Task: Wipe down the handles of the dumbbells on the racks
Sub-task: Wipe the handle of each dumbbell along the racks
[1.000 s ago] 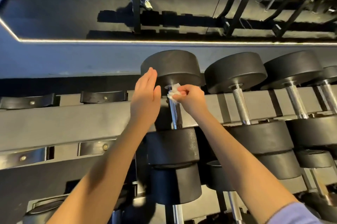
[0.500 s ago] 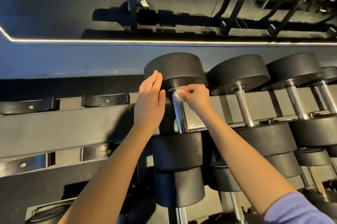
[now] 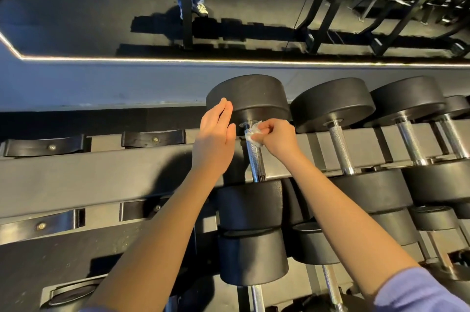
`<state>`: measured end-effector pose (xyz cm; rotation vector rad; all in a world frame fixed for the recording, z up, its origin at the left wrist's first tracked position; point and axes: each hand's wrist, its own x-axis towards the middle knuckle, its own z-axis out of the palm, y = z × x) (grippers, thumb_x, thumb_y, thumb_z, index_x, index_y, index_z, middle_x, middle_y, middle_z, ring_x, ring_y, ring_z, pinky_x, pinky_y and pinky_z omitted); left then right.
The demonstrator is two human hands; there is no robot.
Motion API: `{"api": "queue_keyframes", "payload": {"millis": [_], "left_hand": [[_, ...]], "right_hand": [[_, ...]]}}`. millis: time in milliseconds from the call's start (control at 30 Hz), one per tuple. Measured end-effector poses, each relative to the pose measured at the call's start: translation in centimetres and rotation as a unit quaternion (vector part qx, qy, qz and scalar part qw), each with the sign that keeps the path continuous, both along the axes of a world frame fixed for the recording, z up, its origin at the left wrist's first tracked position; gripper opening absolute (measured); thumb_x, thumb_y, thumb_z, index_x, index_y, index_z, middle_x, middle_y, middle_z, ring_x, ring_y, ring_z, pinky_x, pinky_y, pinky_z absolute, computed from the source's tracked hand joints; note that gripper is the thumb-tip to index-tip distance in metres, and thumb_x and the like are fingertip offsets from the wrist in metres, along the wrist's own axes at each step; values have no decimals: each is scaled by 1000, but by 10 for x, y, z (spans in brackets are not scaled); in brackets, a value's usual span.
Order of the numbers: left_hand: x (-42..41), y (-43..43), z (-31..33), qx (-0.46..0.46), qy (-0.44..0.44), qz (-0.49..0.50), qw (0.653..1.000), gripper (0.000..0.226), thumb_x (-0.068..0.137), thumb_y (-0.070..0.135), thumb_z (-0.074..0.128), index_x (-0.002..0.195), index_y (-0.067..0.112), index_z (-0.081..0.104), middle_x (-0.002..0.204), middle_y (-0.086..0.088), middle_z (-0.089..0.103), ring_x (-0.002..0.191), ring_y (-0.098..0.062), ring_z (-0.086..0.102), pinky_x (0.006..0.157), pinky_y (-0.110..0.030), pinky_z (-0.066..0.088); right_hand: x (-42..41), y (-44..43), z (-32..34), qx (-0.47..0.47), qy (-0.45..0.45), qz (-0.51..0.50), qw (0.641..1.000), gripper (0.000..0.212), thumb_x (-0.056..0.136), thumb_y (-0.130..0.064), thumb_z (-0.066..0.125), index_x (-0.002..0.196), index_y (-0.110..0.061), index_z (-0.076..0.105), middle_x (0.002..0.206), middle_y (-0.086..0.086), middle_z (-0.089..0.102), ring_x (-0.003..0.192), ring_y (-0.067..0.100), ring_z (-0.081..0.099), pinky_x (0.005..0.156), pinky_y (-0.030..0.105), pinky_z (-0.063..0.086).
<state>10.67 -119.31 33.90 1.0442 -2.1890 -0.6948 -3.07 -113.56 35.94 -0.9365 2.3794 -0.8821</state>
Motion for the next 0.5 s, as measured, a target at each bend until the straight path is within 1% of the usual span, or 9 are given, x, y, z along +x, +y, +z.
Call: {"api": "queue_keyframes", "payload": {"millis": [67, 133, 167, 233, 300, 333, 400, 433, 500], "left_hand": [[1, -1, 0, -8, 6, -3, 1000, 45, 101, 12, 39, 146, 13, 35, 151, -1, 36, 140, -15, 29, 103, -14, 17], [2, -2, 0, -14, 12, -6, 1000, 44, 101, 11, 39, 145, 12, 37, 150, -2, 38, 139, -16, 31, 102, -10, 16], [2, -2, -1, -13, 17, -5, 1000, 44, 100, 11, 39, 145, 12, 38, 150, -2, 38, 139, -15, 31, 102, -7, 15], [1, -2, -2, -4, 23, -3, 1000, 45, 100, 11, 39, 145, 12, 38, 150, -1, 37, 139, -14, 30, 100, -1, 11], [1, -2, -4, -15, 27, 1, 1000, 45, 100, 11, 39, 145, 11, 38, 150, -2, 38, 139, -15, 31, 100, 0, 9], [1, -2, -4, -20, 27, 1, 999, 44, 100, 10, 40, 144, 10, 39, 149, -4, 40, 139, -17, 32, 100, -1, 9], [1, -2, -5, -27, 24, -1, 999, 44, 99, 10, 40, 144, 9, 40, 148, -5, 41, 138, -18, 33, 101, -2, 10], [2, -3, -4, -28, 23, -3, 999, 44, 99, 10, 40, 144, 10, 39, 149, -5, 40, 138, -18, 33, 100, -2, 11], [2, -2, -4, -22, 20, -3, 1000, 45, 100, 10, 40, 145, 11, 38, 149, -3, 39, 139, -16, 31, 97, 2, 11]], "right_hand": [[1, -1, 1, 9, -7, -2, 1000, 26, 82, -9, 71, 105, 3, 67, 107, 13, 65, 104, 23, 59, 82, 23, 41], [0, 5, -1, 55, -8, 22, 998, 34, 80, -15, 75, 109, 1, 66, 109, 12, 64, 105, 23, 58, 86, 26, 43], [-1, 10, -3, 88, -6, 36, 995, 36, 79, -17, 77, 108, 2, 67, 108, 12, 65, 105, 24, 59, 88, 28, 44], [-4, 20, -7, 158, -6, 64, 985, 33, 77, -16, 78, 102, 3, 67, 106, 14, 66, 102, 27, 61, 87, 32, 47], [-4, 27, -9, 210, -11, 81, 974, 22, 76, -13, 79, 94, -5, 68, 100, 10, 66, 97, 23, 61, 81, 27, 45], [-3, 28, -9, 222, -11, 84, 971, 18, 75, -10, 79, 90, -9, 67, 99, 8, 65, 96, 22, 61, 79, 26, 44], [-2, 24, -9, 212, -6, 71, 975, 16, 74, -6, 78, 83, -12, 66, 97, 8, 67, 95, 22, 63, 78, 28, 47], [-1, 20, -8, 189, -1, 57, 980, 16, 74, -5, 78, 83, -10, 67, 98, 9, 67, 95, 22, 64, 80, 30, 50], [1, 10, -6, 124, 9, 32, 992, 15, 76, -6, 77, 89, -6, 69, 100, 7, 65, 91, 19, 62, 81, 29, 49]]}}
